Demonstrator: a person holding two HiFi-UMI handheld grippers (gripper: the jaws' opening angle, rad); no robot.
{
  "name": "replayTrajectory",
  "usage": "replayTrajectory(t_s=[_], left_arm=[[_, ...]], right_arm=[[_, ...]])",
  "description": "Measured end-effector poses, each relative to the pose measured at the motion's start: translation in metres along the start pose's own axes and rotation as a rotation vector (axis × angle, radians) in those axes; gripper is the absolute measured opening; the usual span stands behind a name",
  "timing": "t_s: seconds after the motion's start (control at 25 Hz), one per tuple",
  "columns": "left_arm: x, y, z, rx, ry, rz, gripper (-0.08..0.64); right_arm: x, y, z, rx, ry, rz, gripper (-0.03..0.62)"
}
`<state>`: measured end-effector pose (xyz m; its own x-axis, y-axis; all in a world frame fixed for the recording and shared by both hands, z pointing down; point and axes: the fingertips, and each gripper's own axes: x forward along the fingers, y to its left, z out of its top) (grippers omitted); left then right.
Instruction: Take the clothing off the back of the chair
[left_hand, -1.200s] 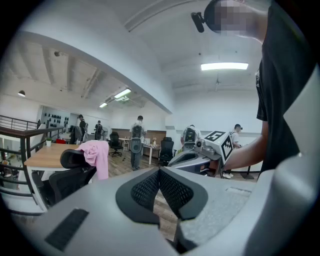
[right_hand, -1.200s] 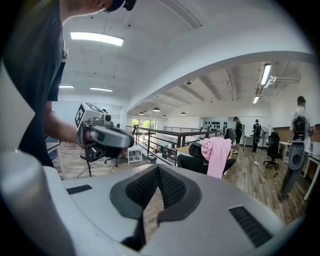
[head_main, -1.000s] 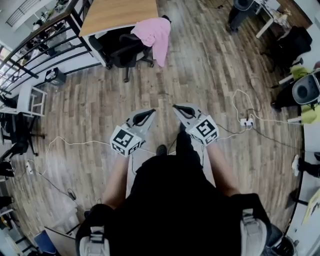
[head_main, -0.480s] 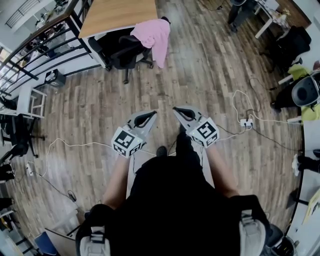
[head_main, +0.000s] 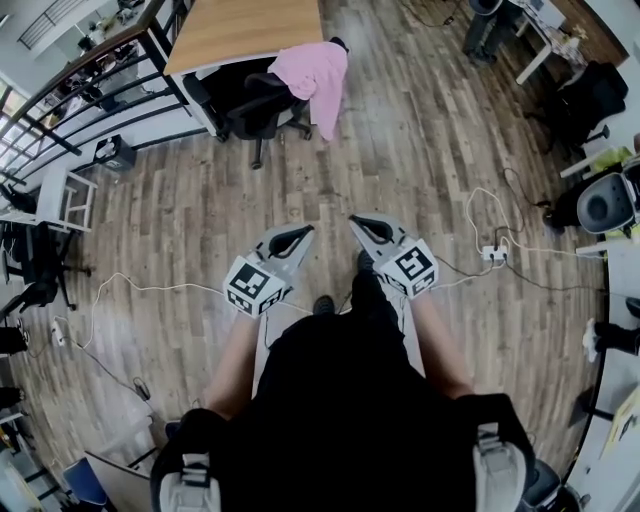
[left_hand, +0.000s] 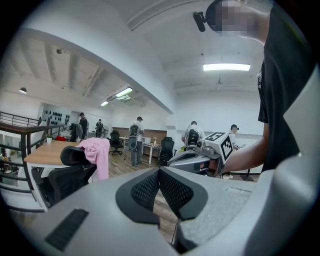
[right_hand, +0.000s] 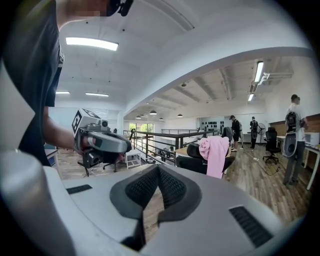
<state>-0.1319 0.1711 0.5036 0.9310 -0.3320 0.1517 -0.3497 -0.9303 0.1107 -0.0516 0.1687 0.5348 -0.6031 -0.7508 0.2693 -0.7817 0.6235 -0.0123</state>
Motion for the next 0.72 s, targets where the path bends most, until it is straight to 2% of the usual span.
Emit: replayTrajectory(t_s=[0.72], left_arm=[[0.031, 0.021, 0.006, -0.017, 0.022, 0.057, 0.002]], right_arm=[[0.011, -0.05, -0.004, 0.017, 0.0, 0.02, -0.002]])
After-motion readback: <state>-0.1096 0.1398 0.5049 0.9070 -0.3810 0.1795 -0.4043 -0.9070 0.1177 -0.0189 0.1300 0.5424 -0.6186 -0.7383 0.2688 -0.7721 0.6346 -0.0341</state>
